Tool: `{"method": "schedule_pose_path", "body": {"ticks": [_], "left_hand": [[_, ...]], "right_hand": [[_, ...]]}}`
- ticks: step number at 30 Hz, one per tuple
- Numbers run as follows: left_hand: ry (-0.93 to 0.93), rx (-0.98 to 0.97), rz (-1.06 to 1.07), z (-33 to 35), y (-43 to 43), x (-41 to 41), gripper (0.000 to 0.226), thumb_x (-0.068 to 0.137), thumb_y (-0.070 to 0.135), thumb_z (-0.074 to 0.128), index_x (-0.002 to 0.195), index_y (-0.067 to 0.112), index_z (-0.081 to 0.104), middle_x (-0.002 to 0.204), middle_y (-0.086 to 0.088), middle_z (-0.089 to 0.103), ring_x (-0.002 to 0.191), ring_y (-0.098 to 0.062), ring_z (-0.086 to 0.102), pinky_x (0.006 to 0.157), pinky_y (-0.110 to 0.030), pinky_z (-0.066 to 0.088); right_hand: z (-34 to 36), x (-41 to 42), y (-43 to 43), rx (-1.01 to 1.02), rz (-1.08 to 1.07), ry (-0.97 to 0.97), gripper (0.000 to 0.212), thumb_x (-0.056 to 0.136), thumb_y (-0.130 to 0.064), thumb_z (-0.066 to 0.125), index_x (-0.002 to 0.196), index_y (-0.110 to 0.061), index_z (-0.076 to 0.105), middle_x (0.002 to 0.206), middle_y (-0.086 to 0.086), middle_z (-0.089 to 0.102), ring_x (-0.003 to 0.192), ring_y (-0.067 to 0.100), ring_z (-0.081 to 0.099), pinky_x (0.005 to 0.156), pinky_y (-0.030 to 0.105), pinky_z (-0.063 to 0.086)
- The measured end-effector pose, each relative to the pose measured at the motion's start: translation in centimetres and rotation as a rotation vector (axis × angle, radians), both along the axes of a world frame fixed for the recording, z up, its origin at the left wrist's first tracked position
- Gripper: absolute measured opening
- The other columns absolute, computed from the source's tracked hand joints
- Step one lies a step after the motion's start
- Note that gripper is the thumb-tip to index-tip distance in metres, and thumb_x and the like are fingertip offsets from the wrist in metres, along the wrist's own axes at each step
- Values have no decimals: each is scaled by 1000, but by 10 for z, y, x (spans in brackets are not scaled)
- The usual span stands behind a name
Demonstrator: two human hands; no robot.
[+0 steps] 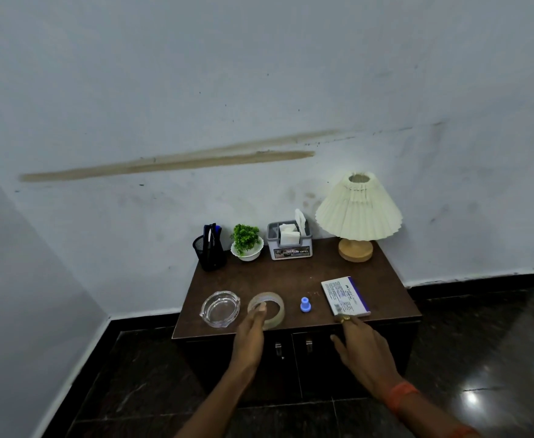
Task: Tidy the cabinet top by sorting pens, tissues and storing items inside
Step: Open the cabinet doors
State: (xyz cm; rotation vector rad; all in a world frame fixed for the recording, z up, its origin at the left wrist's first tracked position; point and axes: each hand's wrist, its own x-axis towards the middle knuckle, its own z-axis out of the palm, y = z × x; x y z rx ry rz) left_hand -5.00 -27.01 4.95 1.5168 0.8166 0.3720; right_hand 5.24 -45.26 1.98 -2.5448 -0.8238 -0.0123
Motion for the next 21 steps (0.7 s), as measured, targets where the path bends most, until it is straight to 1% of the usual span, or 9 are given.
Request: {"method": "schedule_pose_path", "body": {"ticks": [1,3,4,7,10,13,17,18,21], "left_hand": [[-2,-2,2,0,1,-3,30,100,37,48,117,23,68,125,0,67,120,-16,58,112,-43,39],[0,-24,6,-4,7,-11,22,100,35,48,99,30,69,112,6,69,109,-10,61,105,-37,42],[3,-25,2,-6,12,-15,22,100,36,47,96,32,68,109,8,70,106,-8,61,102,-35,43],[18,-14,5,-18,31,-26,26,99,41,48,98,30,72,108,7,73,107,-11,64,101,-38,46],[29,-63,48,-33,45,-29,23,99,37,50,88,29,69,98,6,71,95,-11,64,93,-35,47],[65,-126,54,-56,47,-23,22,99,36,51,86,26,66,98,1,69,94,-15,64,92,-35,46],[133,-161,89,-87,44,-8,21,99,32,53,95,18,68,95,0,69,92,-17,65,90,-35,48],[158,-166,92,-92,42,-3,20,99,31,53,92,19,68,92,1,69,91,-17,65,91,-37,48],[216,-134,96,-114,41,7,22,95,33,59,75,27,67,85,2,71,90,-21,69,95,-41,52]], "right_hand": [[-1,-3,3,3,3,3,38,92,-36,57,125,-18,56,124,0,62,107,17,64,85,29,53],[-1,-11,12,14,-3,17,34,92,-36,57,122,-19,57,121,-1,63,106,16,64,83,27,52],[0,-16,19,18,-13,33,32,92,-36,57,119,-19,57,119,-2,63,106,15,64,83,27,52],[-1,-32,41,53,-46,88,28,91,-37,58,112,-20,58,115,-2,64,105,16,63,84,27,51],[-8,-43,63,100,-80,143,26,89,-37,61,110,-21,59,114,-3,65,105,15,63,85,27,52],[-20,-47,79,164,-117,225,26,86,-35,65,109,-24,62,111,-6,67,104,13,64,86,27,53],[-46,-42,89,207,-201,346,25,85,-34,67,109,-27,65,107,-5,71,102,14,66,86,26,53],[-52,-38,90,224,-236,380,25,85,-33,68,108,-26,66,106,-4,72,102,15,66,86,26,51],[-69,-28,87,285,-351,468,23,83,-30,71,104,-22,69,104,-2,74,102,18,67,88,27,51]]}}
